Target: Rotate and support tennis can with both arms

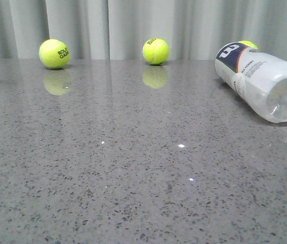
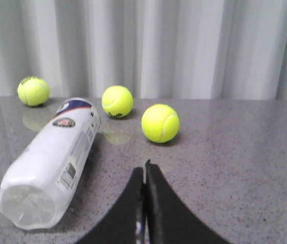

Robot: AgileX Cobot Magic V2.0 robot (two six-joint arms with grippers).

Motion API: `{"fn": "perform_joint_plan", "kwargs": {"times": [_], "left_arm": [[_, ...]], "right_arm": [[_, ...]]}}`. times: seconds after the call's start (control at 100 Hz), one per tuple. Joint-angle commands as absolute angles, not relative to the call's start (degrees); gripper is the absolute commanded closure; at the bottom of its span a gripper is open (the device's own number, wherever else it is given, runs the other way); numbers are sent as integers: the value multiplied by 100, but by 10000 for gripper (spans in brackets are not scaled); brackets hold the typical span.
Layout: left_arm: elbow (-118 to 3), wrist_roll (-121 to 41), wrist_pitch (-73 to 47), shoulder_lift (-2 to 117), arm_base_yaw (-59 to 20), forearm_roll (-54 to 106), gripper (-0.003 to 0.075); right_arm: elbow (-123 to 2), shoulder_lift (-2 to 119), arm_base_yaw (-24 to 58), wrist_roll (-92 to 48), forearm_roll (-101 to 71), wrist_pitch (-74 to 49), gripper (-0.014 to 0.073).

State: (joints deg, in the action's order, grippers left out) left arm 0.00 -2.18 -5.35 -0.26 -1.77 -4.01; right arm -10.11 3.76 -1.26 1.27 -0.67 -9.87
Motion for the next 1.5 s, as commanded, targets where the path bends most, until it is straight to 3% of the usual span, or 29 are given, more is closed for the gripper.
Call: {"fn": "perform_joint_plan", "kwargs": {"times": [0.0, 0.48, 0.58, 0.7, 0.76, 1.16, 1.49], "left_arm": [[262, -175, -85, -231, -172, -366, 739], [262, -175, -85, -231, -172, -366, 739], [262, -175, -85, -231, -172, -366, 739], [262, -175, -85, -231, -172, -366, 739], [262, -175, -85, -231, -172, -366, 739], [262, -175, -85, -231, -172, -366, 739], [262, -175, -85, -231, -172, -366, 739]], "right_arm": [[-1630, 778, -169, 102, -59, -816, 652], [-3269, 2890, -162, 102, 0, -2026, 622], [-3647, 3406, -162, 102, -115, -2496, 459], [-4184, 4007, -150, 102, -120, -3035, 71], [-4440, 4271, -150, 102, -194, -3292, -71], [-6638, 6531, 400, -149, -1602, -5459, -36], [-7912, 8562, 464, -149, -1990, -5733, -36]]}}
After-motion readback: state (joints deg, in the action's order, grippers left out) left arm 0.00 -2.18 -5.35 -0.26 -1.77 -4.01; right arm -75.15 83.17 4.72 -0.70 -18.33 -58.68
